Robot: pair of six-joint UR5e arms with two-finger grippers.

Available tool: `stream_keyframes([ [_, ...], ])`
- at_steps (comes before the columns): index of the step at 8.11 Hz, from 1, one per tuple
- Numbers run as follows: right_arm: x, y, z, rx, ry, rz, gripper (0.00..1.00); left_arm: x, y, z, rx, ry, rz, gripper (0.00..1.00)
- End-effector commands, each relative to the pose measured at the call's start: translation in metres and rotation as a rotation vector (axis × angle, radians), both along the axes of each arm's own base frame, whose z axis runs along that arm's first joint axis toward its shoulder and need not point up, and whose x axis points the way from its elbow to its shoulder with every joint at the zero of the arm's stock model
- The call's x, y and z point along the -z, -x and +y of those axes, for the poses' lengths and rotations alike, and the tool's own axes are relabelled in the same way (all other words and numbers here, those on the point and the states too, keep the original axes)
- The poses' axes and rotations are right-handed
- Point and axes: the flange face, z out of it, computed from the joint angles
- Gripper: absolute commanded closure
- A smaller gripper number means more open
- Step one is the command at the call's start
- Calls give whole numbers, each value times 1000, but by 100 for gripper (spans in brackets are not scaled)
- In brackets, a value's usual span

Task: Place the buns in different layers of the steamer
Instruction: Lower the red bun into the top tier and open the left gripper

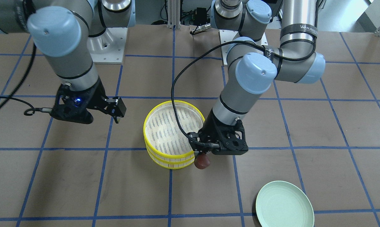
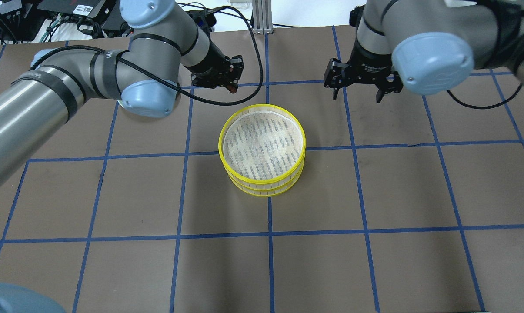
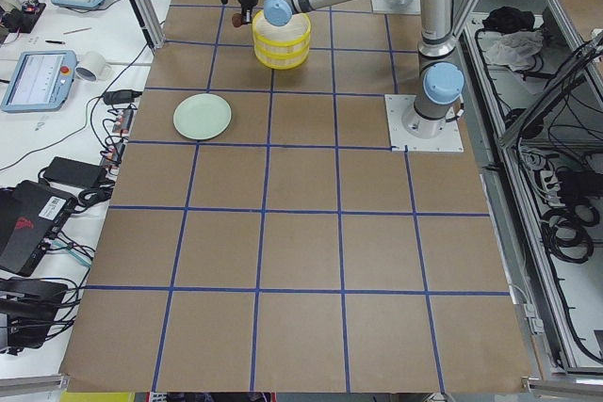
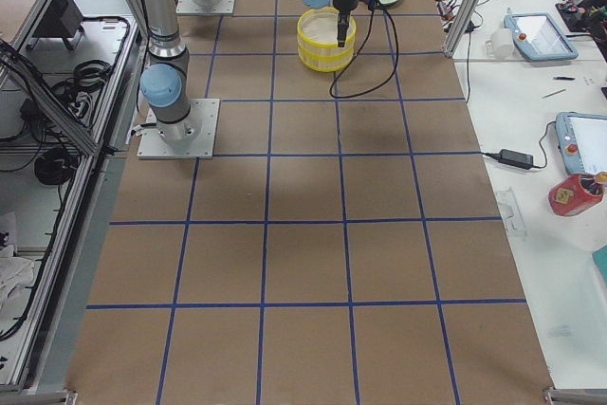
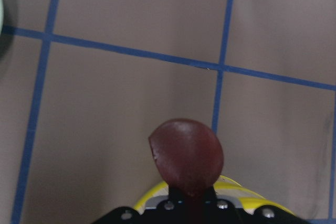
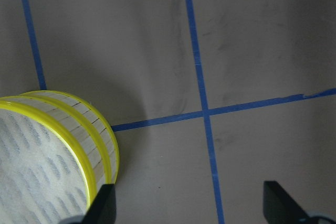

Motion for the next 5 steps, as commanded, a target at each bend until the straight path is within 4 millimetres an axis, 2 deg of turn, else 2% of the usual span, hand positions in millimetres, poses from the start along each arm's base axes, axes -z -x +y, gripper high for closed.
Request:
stream_keyframes([
  [1, -53, 39, 31, 17, 18, -3, 0, 12, 72, 50, 34, -57, 12, 100],
  [2, -58, 38, 39, 17, 4, -5, 0, 29, 81, 65, 46, -95, 3, 100],
  [3, -73, 37, 53, 23, 25, -6, 0, 43, 84, 77, 57, -122, -9, 99],
  [4, -91, 37, 67, 17, 26, -5, 0, 50, 85, 82, 60, -137, -15, 94],
  [5, -96, 34, 69, 17, 12, -4, 0, 53, 84, 86, 60, -155, -18, 85],
])
